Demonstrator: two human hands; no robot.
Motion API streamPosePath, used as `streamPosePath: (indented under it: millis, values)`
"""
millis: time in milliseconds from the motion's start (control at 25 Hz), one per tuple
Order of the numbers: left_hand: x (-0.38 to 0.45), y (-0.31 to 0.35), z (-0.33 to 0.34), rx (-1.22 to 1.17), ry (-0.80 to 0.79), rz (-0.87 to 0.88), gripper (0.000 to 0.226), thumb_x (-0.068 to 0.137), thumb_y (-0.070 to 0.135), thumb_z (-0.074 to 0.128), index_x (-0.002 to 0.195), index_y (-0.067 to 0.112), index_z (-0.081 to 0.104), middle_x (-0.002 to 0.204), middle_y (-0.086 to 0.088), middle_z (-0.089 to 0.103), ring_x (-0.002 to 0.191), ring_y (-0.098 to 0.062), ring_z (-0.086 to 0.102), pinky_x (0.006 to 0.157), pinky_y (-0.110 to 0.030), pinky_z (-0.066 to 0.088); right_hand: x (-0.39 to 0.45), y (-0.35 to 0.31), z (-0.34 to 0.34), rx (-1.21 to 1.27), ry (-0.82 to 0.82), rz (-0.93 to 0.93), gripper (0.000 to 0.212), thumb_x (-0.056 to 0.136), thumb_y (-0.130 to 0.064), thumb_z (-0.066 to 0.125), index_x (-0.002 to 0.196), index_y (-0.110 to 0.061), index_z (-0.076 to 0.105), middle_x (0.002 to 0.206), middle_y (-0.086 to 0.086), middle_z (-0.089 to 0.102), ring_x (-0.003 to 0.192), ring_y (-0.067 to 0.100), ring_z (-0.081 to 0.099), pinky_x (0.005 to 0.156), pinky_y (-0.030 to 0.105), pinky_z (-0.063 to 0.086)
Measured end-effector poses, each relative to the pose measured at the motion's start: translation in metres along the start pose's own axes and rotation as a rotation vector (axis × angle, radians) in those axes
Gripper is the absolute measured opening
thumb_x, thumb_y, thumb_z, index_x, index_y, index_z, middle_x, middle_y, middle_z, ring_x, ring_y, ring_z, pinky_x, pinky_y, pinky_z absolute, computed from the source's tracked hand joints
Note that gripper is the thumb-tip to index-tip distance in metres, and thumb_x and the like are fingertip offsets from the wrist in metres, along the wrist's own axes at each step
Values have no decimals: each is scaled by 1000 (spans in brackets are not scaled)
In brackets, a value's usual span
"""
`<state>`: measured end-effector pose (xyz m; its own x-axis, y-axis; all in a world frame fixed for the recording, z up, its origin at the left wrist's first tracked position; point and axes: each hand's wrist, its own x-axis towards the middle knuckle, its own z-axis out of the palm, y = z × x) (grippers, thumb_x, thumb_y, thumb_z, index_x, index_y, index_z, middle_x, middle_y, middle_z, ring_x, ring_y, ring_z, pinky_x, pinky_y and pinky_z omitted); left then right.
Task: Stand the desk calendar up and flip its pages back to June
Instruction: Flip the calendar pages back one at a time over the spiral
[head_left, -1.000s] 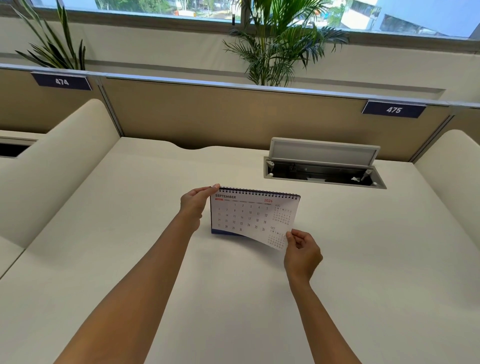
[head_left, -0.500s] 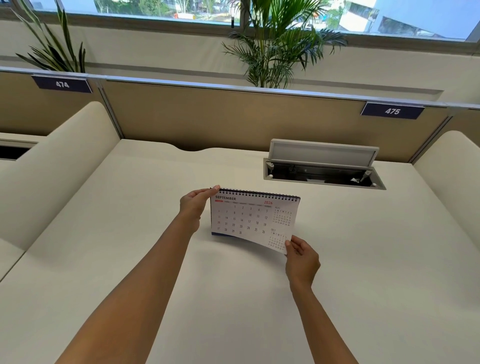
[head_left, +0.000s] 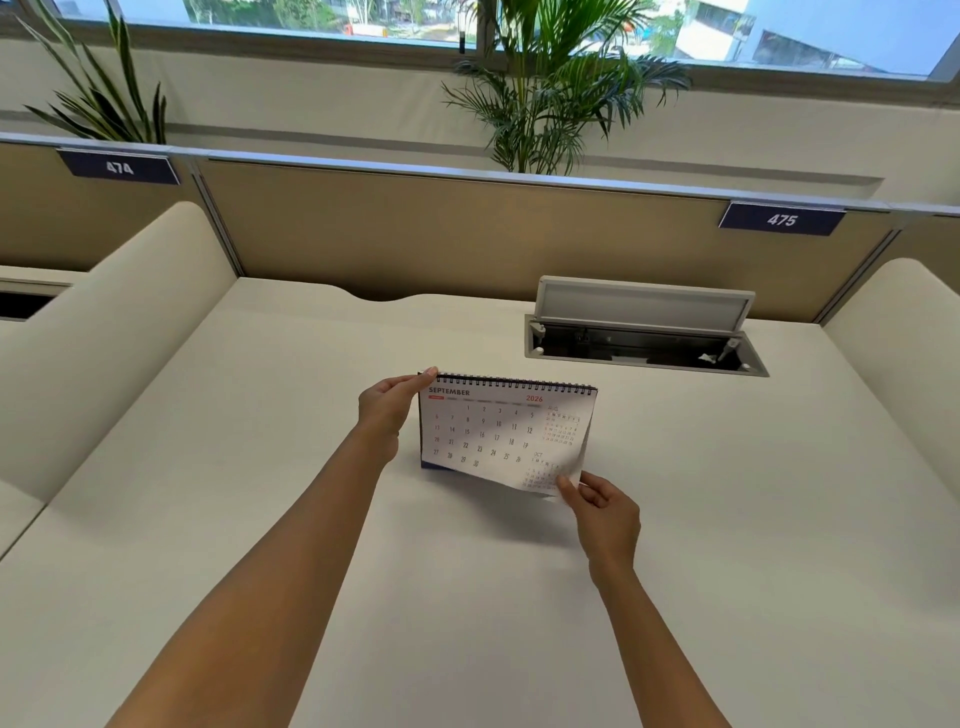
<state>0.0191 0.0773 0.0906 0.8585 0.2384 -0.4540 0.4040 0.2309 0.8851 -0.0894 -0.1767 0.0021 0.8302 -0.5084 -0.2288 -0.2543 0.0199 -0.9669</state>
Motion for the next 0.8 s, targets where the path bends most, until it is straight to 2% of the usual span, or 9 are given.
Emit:
streamPosePath:
  millis: [80,200,360,480,560,680,800]
  values:
    - [0,0,0,1,1,2,33,74,41,84,94,21,66,85,16,58,108,-18,43,91,-39,33,-3,-2,1,-41,28,-65,38,72,-36,87,103,-30,66,85,-4,74,81,6,70,79,22,53]
    - [1,0,0,-1,12,9,33,74,40,84,94,19,67,84,15,59,106,-19,44,88,-38,33,-7,0,1,-19,62,-232,41,75,-27,87,103,-35,58,87,-5,67,66,7,69,63,12,51]
    - [3,-1,0,-10,18,13,29,74,38,85,87,20,66,83,15,60,105,-19,45,89,-37,32,-6,5,-1,-70,-7,-399,38,82,-13,81,103,-37,61,105,-5,61,64,13,65,66,19,52]
    - [3,-1,1,-15,19,18,37,73,38,85,98,15,69,84,14,61,105,-18,46,90,-37,32,2,7,-4,-103,-67,-383,39,84,-8,77,115,-27,63,113,-9,60,63,14,60,68,18,54]
    - [4,-1,1,-17,21,18,37,74,38,85,98,15,68,83,14,61,105,-19,46,90,-37,32,7,6,-6,-112,-102,-371,31,88,-10,73,110,-30,64,116,-9,59,69,15,59,70,15,52]
    - [4,0,2,-15,13,13,34,73,38,85,94,17,67,83,14,61,105,-18,46,91,-37,32,11,9,-9,-4,-150,-221,12,97,-21,62,107,-27,66,118,-16,59,96,8,64,80,16,51]
    - [4,0,1,-15,16,11,39,73,38,86,100,15,68,84,14,60,106,-17,45,90,-37,33,11,13,-13,45,-129,-121,10,96,-24,64,103,-23,72,119,-19,61,110,3,61,85,19,50]
